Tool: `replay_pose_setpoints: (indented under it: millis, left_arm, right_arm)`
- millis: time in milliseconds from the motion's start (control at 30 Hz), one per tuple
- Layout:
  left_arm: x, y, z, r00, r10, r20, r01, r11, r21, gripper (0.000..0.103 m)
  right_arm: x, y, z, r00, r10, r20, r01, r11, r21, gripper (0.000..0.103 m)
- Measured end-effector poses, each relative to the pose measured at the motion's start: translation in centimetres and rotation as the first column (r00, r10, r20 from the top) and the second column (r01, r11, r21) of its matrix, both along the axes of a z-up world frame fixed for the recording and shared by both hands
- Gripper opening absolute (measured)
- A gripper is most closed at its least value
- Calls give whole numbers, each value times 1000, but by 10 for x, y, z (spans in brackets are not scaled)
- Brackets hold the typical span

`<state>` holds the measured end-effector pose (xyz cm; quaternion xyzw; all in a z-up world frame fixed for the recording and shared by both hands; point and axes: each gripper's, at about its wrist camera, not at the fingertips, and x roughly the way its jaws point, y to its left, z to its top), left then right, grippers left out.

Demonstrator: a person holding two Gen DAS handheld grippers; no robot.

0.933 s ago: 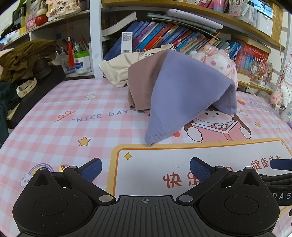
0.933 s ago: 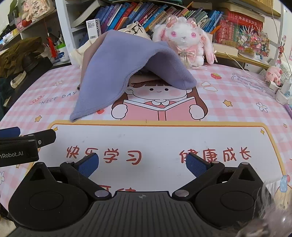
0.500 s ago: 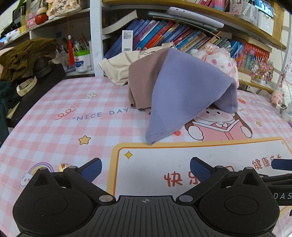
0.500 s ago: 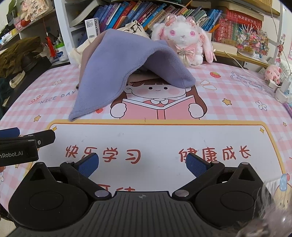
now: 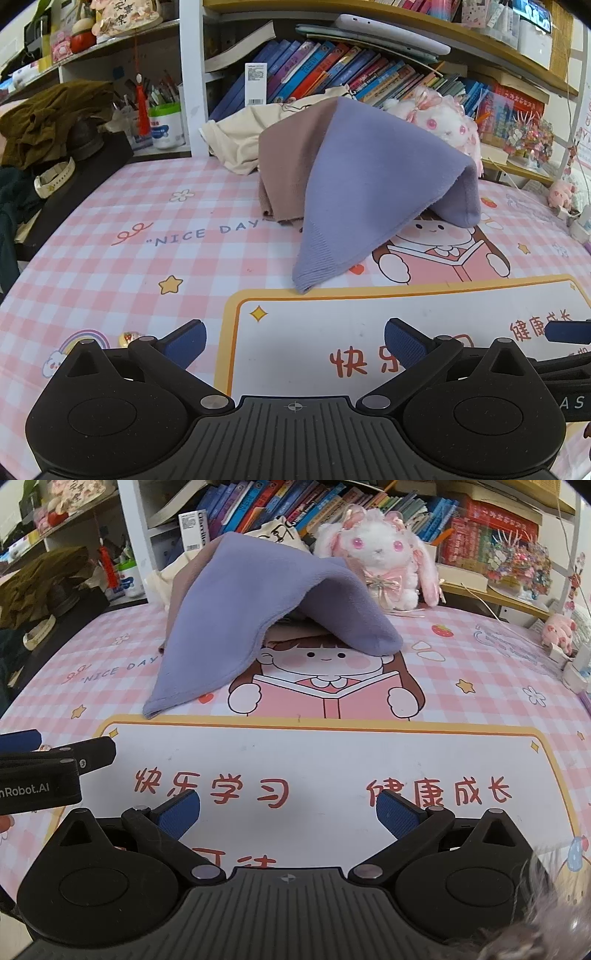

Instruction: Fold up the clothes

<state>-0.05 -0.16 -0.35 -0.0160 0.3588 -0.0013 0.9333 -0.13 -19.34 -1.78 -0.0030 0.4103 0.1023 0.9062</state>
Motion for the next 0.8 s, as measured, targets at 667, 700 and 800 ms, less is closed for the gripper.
replay_pose_setpoints:
  millis: [667,700,800]
  left_arm:
    - [0,-3,2,1000,-12,-3,12,1000,-10,103]
    - [0,-3,2,1000,-14,-1,14,1000,-11,103]
    - [-1,-4,3,1000,-19,6,19,1000,-9,103]
  right_arm:
    - [-1,-6,-2,1000,-25,-9,25,1000,8,103]
    - [-1,-6,-2,1000,-26,-8,26,1000,8,103]
    - [-1,-5,-1,1000,-27,-7,27,1000,9,103]
